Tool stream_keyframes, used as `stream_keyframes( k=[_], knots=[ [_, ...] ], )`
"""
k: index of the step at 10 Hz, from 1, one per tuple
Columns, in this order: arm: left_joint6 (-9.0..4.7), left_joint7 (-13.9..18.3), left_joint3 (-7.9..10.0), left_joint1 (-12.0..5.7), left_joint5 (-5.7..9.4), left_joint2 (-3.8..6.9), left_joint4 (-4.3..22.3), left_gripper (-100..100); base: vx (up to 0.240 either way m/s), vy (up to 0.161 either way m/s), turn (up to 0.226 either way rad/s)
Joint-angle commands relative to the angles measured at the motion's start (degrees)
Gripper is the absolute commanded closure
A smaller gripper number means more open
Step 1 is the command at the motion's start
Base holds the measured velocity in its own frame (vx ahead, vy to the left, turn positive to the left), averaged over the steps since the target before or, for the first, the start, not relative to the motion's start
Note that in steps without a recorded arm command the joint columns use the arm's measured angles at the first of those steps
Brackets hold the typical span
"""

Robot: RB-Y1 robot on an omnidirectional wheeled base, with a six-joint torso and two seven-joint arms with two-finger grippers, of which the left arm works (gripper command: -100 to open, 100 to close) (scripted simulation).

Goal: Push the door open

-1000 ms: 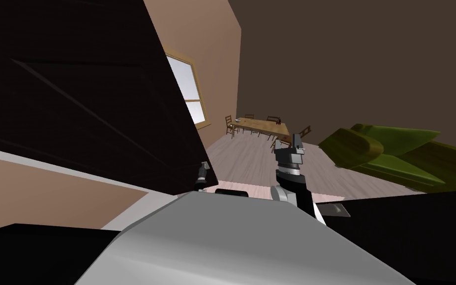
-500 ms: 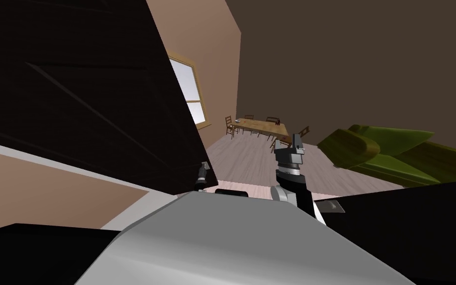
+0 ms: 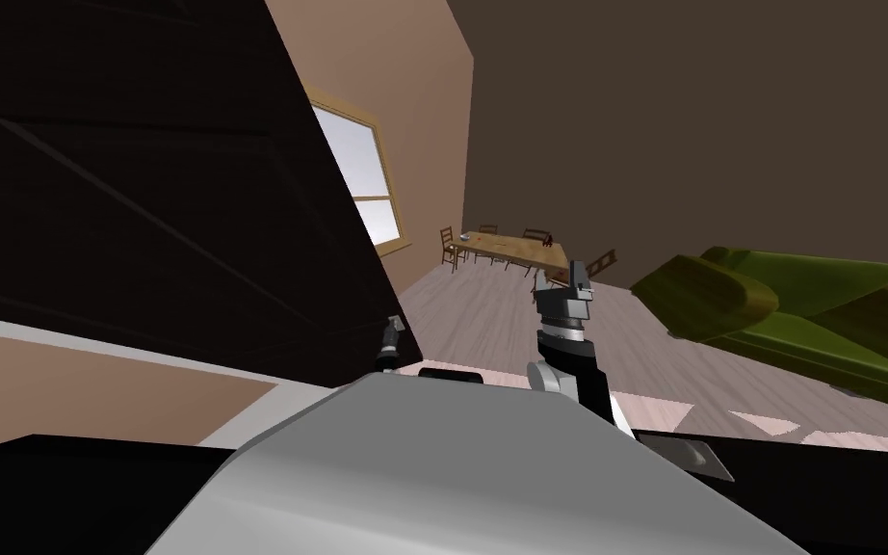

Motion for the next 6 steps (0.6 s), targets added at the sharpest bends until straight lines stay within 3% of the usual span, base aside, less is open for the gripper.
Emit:
stream_keyframes(
  k=[1, 6],
  knots=[
    [-0.48, -0.38, 1.58, -0.88, 0.75, 0.41, 0.68, 100, 0.211, -0.038, 0.063],
    [0.24, -1.38, 5.31, -1.53, 2.76, -0.60, 0.84, 100, 0.219, -0.039, 0.078]
  ],
)
